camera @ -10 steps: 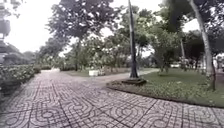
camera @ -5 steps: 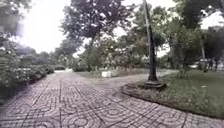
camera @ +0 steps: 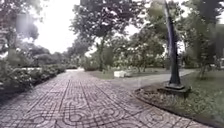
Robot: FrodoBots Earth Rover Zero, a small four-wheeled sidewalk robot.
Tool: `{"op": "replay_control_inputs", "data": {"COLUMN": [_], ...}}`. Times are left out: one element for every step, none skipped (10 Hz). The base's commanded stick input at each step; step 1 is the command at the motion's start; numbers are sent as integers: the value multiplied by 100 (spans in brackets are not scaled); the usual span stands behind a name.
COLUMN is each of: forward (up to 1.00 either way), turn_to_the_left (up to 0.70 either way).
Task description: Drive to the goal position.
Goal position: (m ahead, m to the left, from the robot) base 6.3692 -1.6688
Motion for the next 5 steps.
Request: {"op": "replay_control_inputs", "data": {"forward": [100,100,100,100,100], "turn_to_the_left": [0,0,0,0,0]}}
